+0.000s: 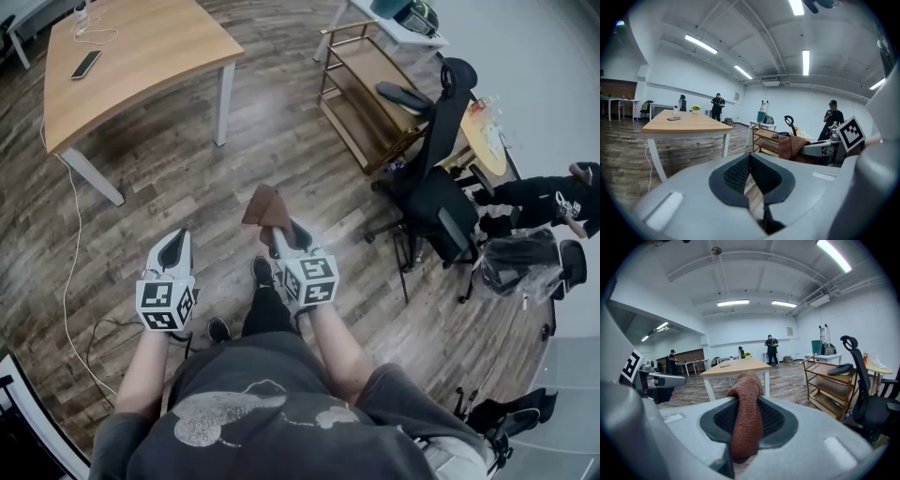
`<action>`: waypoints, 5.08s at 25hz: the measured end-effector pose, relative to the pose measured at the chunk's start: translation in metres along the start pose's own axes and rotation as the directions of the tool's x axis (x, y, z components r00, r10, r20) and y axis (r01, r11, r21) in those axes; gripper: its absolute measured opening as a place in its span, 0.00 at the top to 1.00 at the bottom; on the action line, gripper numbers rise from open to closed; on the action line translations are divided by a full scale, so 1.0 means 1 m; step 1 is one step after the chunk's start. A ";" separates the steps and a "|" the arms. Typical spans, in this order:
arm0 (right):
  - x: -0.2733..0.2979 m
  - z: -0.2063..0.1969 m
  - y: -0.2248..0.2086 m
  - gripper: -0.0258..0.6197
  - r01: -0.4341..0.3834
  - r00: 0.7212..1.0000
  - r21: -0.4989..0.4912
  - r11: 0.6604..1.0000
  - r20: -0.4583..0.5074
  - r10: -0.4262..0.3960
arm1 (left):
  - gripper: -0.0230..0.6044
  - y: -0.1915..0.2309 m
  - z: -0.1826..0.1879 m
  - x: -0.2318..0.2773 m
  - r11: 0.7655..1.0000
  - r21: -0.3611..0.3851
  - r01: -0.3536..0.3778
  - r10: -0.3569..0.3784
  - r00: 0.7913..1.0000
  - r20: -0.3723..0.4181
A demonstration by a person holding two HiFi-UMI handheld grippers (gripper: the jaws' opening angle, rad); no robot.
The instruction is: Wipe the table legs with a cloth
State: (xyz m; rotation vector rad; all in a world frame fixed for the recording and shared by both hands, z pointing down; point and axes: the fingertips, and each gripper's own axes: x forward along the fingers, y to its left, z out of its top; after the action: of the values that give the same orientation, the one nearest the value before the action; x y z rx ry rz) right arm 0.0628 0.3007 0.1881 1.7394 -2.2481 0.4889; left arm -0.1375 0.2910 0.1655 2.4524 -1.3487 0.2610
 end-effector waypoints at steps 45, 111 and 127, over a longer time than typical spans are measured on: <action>0.339 0.129 -0.104 0.83 -0.104 0.991 -0.049 0.993 -0.092 0.099 | 0.93 0.151 0.096 0.292 0.991 -0.007 -0.135 0.135 0.991 -0.001; 0.834 -0.347 -0.158 0.83 -0.227 0.932 -0.074 0.971 -0.306 0.195 | 0.93 0.438 -0.421 0.600 0.963 -0.036 -0.269 0.268 0.963 -0.018; 0.836 -0.392 -0.162 0.83 -0.280 0.883 -0.113 0.953 -0.420 0.209 | 0.93 0.413 -0.417 0.630 0.985 0.038 -0.170 0.172 0.982 -0.075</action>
State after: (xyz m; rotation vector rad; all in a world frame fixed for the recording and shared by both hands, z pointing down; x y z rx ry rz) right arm 0.0081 -0.3110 0.8965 1.1466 -2.1382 0.6223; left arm -0.1498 -0.2543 0.8311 2.3277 -1.5341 0.4176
